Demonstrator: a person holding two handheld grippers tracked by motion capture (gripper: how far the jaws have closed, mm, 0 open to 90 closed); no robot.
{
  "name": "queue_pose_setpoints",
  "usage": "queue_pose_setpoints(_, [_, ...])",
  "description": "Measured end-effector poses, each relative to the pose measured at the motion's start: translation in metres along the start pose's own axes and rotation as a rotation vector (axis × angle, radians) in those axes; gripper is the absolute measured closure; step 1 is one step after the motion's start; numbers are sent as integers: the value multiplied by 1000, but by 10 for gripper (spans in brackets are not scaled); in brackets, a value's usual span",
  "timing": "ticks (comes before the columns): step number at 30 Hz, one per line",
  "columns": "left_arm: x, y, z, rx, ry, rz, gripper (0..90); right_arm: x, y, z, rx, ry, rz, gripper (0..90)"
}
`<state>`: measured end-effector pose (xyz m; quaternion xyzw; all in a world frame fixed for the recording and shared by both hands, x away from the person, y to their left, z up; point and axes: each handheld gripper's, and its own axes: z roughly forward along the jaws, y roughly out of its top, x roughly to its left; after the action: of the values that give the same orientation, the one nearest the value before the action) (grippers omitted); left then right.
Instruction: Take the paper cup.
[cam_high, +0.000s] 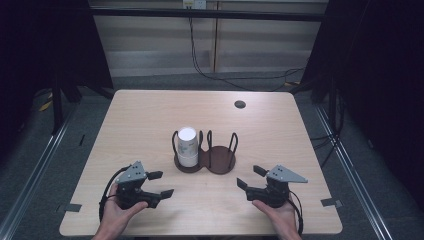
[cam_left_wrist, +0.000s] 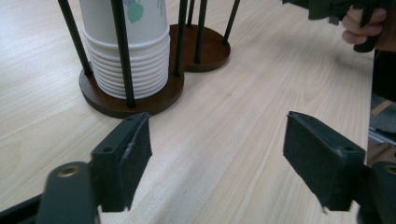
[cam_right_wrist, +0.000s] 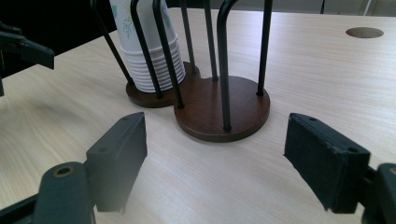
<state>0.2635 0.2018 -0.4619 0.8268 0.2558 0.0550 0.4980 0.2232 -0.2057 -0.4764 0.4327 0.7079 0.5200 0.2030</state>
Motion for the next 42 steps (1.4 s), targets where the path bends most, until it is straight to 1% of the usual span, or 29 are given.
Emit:
queue_pose_setpoints(1, [1,0,0,1,-16,-16,219,1,0,-1,0,-5,-8,256])
queue_pose_setpoints(2, [1,1,0,1,-37,-34,197,3,-1,-2,-9,-14,-24,265])
queue_pose_setpoints(3, [2,1,0,3,-43,-34,173,4,-1,-3,-16,-16,-33,266])
queue_pose_setpoints(4, [2,2,0,5,-48,-28,194,4,-1,-3,-17,-15,-31,266])
queue_pose_setpoints(5, [2,2,1,4,-51,-27,237,5,-1,-4,-19,-12,-25,265])
queue_pose_setpoints(7, [2,3,1,-1,-55,-47,225,5,-1,-4,-16,-3,-16,259])
queue_pose_setpoints(10, [1,5,0,-9,-45,-34,222,6,-1,-3,-10,14,-15,260])
queue_pose_setpoints(11, [0,8,-2,-28,-53,-11,221,6,-1,-3,-9,20,-14,265])
queue_pose_setpoints(13, [-2,12,-6,-51,-56,-3,222,7,-1,-3,-11,36,-5,269])
queue_pose_setpoints(14, [-2,14,-7,-54,-82,4,243,7,-1,-3,-9,39,-3,269])
queue_pose_setpoints(15, [-2,14,-7,-54,-82,4,311,8,-1,-3,-7,41,1,269])
queue_pose_setpoints(16, [-2,16,-9,-74,-136,-5,343,8,-2,-3,-5,44,8,269])
queue_pose_setpoints(17, [-3,18,-10,-72,-152,-14,366,9,-3,-2,-4,46,14,269])
queue_pose_setpoints(18, [-4,19,-11,-71,-153,-5,386,9,-3,-1,1,49,12,269])
queue_pose_setpoints(19, [-4,19,-11,-71,-153,-5,378,9,-3,-1,1,49,12,269])
queue_pose_setpoints(20, [-6,23,-11,-60,-154,16,383,11,-2,0,2,54,9,269])
queue_pose_setpoints(21, [-7,25,-11,-60,-155,27,404,12,-2,1,3,54,0,267])
queue_pose_setpoints(25, [-8,28,-11,-75,-155,30,412,14,-2,0,6,60,-1,266])
queue_pose_setpoints(26, [-7,29,-10,-89,-159,28,412,14,-2,-1,1,60,-1,265])
queue_pose_setpoints(27, [-4,32,-10,-80,-174,13,399,13,-1,-2,-1,62,5,263])
queue_pose_setpoints(29, [-4,34,-10,-78,-169,19,399,13,-1,-3,0,56,-1,262])
queue_pose_setpoints(30, [-3,37,-9,-78,-154,29,397,13,0,-4,2,56,-3,260])
queue_pose_setpoints(33, [-3,40,-8,-70,-162,43,393,12,1,-6,-6,58,3,258])
queue_pose_setpoints(34, [-4,44,-7,-36,-155,53,393,12,1,-8,-10,57,8,253])
queue_pose_setpoints(36, [-5,48,-7,-39,-146,73,393,11,1,-10,-13,55,12,249])
queue_pose_setpoints(38, [-4,50,-7,-41,-148,68,394,11,1,-10,-13,55,11,245])
queue_pose_setpoints(39, [-2,52,-7,-33,-154,58,390,11,1,-10,-15,56,10,237])
queue_pose_setpoints(40, [1,55,-6,-28,-136,44,355,12,1,-10,-14,64,16,225])
queue_pose_setpoints(42, [5,59,-6,-23,-119,38,354,13,1,-10,-14,68,18,213])
